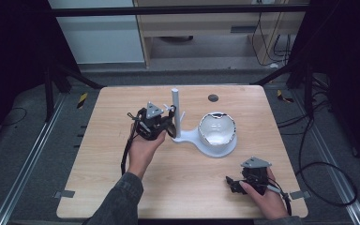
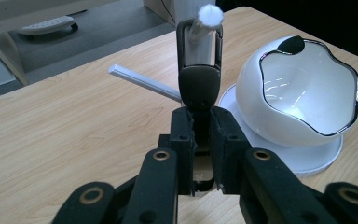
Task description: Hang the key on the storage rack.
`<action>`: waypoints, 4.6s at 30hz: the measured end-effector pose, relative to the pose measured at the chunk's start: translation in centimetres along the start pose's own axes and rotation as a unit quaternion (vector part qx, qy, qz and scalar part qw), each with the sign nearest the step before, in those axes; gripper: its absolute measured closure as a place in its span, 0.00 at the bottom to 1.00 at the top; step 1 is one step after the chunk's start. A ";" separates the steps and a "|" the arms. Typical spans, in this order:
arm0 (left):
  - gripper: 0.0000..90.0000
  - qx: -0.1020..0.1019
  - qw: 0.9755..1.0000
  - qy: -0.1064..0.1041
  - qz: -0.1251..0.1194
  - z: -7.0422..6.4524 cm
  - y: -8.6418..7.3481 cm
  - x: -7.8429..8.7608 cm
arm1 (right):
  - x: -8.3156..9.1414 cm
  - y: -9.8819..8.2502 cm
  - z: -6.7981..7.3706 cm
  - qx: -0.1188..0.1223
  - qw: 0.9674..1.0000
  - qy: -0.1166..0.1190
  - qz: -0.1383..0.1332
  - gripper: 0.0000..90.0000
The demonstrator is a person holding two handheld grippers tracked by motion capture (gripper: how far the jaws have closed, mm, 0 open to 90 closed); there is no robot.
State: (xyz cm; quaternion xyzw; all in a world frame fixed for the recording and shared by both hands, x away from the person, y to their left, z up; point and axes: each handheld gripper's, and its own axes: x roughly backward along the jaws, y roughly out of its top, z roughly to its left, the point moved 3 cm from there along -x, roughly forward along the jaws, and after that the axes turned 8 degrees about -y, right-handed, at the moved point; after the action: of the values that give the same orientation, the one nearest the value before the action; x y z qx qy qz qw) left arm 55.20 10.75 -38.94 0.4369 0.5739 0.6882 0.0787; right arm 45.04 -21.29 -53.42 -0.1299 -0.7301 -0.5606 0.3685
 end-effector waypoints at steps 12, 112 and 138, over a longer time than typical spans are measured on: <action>0.85 0.000 1.000 0.005 -0.005 0.2 -0.1 0.9 | 0.0 0.0 0.0 0.000 1.000 0.000 0.000 0.00; 0.10 0.042 0.985 0.074 0.151 7.5 -15.1 6.7 | 0.0 0.0 0.1 -0.003 1.000 -0.005 -0.001 0.01; 0.07 0.074 0.980 0.056 0.178 8.1 -17.7 5.0 | 0.0 0.0 0.1 -0.002 1.000 -0.005 -0.001 0.01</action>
State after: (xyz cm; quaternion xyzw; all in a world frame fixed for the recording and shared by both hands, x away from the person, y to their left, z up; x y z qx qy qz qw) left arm 50.85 25.48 -51.93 0.4972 0.5396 0.6705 -0.1097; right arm 45.01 -21.16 -53.43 -0.1334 -0.7308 -0.5619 0.3638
